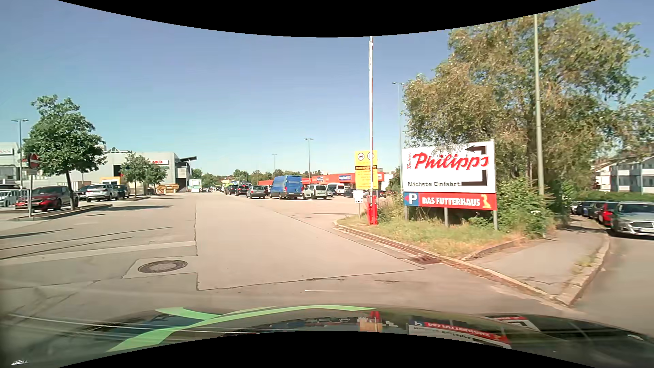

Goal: Follow the waypoints while adhering to traffic rules and regulations

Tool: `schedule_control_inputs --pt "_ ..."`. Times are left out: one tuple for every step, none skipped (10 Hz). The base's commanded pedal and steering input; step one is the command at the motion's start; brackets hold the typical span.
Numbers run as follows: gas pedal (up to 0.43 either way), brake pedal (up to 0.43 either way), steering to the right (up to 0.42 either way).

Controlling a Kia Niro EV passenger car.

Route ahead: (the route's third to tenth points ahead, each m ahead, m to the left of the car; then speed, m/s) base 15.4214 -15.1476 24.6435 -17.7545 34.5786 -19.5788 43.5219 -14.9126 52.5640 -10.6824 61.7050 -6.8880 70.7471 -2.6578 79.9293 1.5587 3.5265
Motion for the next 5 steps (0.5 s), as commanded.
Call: schedule_control_inputs --pt "0.0 0.012 -0.344" --pt "0.0 0.018 -0.327" --pt "0.0 0.024 -0.303" --pt "0.0 0.018 -0.276" --pt "0.0 0.03 -0.255"
